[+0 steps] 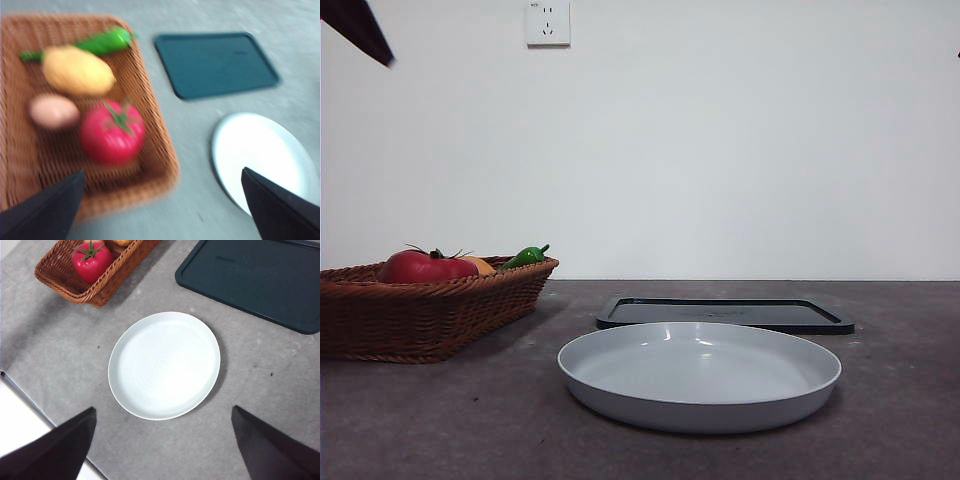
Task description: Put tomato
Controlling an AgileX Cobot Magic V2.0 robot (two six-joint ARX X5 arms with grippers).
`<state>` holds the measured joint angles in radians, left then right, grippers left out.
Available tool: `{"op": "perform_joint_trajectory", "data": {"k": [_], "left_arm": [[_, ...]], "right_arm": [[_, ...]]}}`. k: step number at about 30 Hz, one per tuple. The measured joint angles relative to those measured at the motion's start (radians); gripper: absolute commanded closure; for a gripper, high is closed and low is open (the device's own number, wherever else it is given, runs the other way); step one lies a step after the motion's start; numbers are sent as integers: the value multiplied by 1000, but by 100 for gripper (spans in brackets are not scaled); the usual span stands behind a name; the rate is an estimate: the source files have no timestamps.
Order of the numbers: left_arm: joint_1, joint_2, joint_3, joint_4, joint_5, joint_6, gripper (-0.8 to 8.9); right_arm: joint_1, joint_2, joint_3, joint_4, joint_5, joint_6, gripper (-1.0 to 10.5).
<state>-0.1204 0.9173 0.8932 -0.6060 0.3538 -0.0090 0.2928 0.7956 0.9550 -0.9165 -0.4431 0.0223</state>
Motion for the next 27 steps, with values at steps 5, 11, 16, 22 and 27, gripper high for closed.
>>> {"op": "perform_joint_trajectory", "data": {"k": [5, 11, 16, 22, 27], "left_arm": [[-32, 132, 0, 114, -73, 52, 310], [-64, 280, 0, 216, -150, 125, 310], [-68, 380, 0, 286, -159, 160, 310], [-74, 466, 0, 333, -165, 185, 310], [-79, 521, 0, 358, -165, 199, 310]], "right_arm": [[0, 0, 0, 0, 0, 0, 517], [0, 0, 0, -1, 0, 0, 517], [0, 0, 0, -13, 0, 0, 517], [0, 0, 0, -17, 0, 0, 517], [0, 0, 0, -28, 0, 0, 517]]}}
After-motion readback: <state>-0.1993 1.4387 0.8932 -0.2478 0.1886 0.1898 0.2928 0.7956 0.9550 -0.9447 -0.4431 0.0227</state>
